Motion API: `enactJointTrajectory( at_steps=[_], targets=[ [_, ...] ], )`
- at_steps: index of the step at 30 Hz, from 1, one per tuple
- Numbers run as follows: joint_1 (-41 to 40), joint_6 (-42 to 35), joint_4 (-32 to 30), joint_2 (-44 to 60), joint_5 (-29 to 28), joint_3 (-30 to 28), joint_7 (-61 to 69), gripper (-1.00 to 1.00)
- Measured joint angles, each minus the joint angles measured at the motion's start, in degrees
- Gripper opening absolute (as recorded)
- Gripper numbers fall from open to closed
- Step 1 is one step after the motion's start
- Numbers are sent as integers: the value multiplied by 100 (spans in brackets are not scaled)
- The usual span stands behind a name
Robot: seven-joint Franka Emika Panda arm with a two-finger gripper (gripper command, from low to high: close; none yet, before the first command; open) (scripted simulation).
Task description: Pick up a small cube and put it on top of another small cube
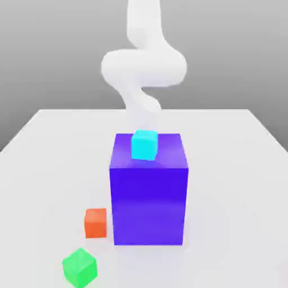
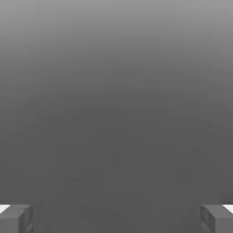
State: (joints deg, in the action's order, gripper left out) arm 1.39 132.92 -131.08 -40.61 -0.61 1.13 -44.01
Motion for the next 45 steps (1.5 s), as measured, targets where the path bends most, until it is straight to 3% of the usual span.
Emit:
enactJointTrajectory(
  at_steps=[31, 35, 36, 45],
  targets=[
    [1814, 1395, 869, 6497, -1159, 1374, 1965, 0],
    [2043, 1893, 1053, 7331, -1447, 1200, 1858, 0],
    [2080, 2010, 1095, 7500, -1522, 1152, 1810, -100],
    [2003, 1795, 1022, 7217, -1401, 1258, 1898, -100]
  ],
)
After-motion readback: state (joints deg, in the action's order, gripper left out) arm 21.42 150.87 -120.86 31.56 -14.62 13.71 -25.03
